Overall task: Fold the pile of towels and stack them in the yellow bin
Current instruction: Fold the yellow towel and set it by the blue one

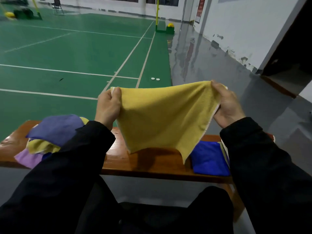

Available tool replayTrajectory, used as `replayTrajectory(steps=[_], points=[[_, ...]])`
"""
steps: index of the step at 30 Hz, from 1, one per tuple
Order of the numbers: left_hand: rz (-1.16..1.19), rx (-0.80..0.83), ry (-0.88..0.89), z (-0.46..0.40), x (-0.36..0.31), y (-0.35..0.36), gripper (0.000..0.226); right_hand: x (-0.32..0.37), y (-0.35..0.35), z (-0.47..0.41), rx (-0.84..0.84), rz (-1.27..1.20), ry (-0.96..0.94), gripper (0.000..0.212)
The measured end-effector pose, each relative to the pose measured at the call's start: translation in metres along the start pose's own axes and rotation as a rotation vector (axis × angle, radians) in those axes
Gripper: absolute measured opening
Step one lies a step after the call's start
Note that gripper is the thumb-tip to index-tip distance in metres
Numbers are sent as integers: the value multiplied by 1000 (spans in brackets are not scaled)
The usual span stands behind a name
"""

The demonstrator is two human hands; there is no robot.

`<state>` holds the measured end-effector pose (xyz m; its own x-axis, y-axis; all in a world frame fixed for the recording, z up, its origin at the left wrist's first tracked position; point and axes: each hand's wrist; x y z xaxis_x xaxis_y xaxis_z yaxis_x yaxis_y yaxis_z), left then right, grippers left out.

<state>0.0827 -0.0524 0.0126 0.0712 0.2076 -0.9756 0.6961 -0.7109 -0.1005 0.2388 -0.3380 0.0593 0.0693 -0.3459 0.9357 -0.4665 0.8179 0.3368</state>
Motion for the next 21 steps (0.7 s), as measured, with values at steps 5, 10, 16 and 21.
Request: replayTrajectory(steps=[5, 10, 16, 21], points=[[52, -35, -65, -10, 3, -9, 34, -3, 0, 3, -3, 44, -48, 22], [-150, -92, -41, -10, 2, -8, 45, -10, -5, 2, -56, 40, -61, 14], [38, -19, -110, -9, 7, -12, 49, -27, -12, 5, -149, -5, -73, 14], [162, -48, -33, -9, 10, -12, 38, -28, -15, 10, -199, -105, -148, 48]])
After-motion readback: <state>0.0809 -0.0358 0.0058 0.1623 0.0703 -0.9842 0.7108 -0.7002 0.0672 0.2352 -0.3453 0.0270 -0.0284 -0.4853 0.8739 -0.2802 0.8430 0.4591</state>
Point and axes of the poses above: each hand's wrist, its own z-axis away from the middle knuckle, its own y-axis out of the palm, x = y × z, and after that the axes turned 8 degrees about x, right-handed
